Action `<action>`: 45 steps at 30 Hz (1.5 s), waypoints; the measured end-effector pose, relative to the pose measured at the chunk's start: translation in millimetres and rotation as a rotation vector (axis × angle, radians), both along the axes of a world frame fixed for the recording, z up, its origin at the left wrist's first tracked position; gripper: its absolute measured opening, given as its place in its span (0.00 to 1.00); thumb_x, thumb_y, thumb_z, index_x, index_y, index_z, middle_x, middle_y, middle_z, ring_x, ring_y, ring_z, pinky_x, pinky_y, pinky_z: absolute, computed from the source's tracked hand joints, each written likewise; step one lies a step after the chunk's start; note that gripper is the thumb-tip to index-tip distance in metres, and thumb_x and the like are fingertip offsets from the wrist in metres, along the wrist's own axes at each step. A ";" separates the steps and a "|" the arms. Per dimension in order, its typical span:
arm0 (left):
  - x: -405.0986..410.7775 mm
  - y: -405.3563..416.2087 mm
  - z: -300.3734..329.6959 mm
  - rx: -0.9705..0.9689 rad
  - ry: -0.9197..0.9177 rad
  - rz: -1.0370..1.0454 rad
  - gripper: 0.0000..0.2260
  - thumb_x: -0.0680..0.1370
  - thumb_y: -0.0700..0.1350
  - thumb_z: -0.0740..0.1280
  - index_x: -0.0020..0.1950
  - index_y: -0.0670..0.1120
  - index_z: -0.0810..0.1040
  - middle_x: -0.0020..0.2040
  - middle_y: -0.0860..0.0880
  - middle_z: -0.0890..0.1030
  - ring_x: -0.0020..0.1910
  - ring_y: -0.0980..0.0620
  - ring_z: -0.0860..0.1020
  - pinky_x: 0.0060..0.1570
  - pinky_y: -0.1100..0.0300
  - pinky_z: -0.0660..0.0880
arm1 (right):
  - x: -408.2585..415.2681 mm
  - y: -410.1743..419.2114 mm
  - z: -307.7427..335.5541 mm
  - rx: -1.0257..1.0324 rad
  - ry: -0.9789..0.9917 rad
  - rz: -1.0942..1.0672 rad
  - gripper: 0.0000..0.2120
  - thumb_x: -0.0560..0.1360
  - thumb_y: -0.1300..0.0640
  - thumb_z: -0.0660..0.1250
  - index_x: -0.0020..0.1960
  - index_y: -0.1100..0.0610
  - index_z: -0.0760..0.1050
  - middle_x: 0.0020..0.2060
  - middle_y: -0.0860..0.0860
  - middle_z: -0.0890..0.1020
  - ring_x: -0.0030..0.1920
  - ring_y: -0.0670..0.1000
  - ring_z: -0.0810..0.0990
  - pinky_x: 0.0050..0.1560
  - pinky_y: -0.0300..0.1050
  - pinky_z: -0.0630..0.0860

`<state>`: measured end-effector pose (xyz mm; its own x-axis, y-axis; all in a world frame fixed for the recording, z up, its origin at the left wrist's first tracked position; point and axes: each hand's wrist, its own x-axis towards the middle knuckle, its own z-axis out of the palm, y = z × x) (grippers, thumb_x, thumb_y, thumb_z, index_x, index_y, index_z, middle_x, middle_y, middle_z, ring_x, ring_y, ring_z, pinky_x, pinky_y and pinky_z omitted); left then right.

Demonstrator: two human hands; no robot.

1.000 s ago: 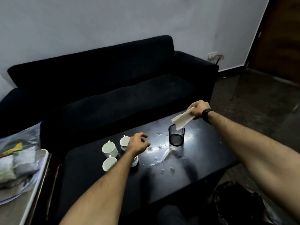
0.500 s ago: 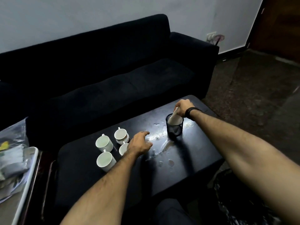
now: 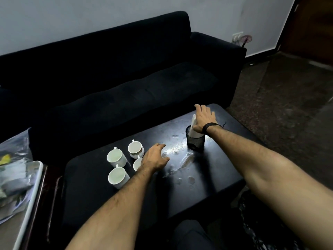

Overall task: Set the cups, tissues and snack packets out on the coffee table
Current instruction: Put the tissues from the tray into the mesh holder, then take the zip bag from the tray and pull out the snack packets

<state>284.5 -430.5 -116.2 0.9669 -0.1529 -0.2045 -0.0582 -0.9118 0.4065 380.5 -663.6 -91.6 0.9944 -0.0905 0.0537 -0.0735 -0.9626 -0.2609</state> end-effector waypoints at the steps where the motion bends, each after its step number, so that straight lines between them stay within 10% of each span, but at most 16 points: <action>1: -0.7 1.3 2.4 0.004 -0.010 -0.002 0.28 0.76 0.50 0.68 0.76 0.48 0.66 0.76 0.49 0.67 0.75 0.49 0.65 0.74 0.55 0.62 | -0.8 1.9 3.7 -0.012 -0.025 0.016 0.33 0.69 0.57 0.66 0.72 0.56 0.58 0.64 0.57 0.68 0.65 0.60 0.67 0.64 0.58 0.66; 19: -74.6 156.5 84.2 0.118 -0.158 0.307 0.35 0.76 0.55 0.68 0.78 0.44 0.59 0.79 0.43 0.60 0.78 0.46 0.59 0.75 0.53 0.59 | -63.1 223.2 49.4 0.079 0.156 0.481 0.41 0.75 0.40 0.64 0.79 0.54 0.48 0.79 0.55 0.49 0.79 0.57 0.47 0.76 0.59 0.51; 34: -184.6 368.2 63.8 0.166 -0.153 0.736 0.37 0.75 0.56 0.68 0.77 0.42 0.58 0.75 0.41 0.66 0.74 0.43 0.65 0.72 0.51 0.63 | -134.6 448.8 46.8 0.079 0.202 0.830 0.40 0.75 0.40 0.64 0.78 0.55 0.51 0.78 0.56 0.53 0.78 0.57 0.50 0.76 0.59 0.55; 45: -169.1 432.8 -1.2 0.140 -0.001 0.891 0.34 0.80 0.61 0.52 0.81 0.47 0.47 0.81 0.43 0.47 0.81 0.45 0.46 0.78 0.46 0.45 | -120.5 533.5 17.4 0.183 0.192 0.883 0.33 0.74 0.43 0.67 0.72 0.58 0.63 0.71 0.57 0.68 0.72 0.58 0.64 0.71 0.52 0.64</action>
<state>115.4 2.3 -117.4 0.7151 0.6796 -0.1636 0.6935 -0.6602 0.2884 260.0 -130.2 -74.2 0.6967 0.7149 -0.0592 0.6107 -0.6345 -0.4738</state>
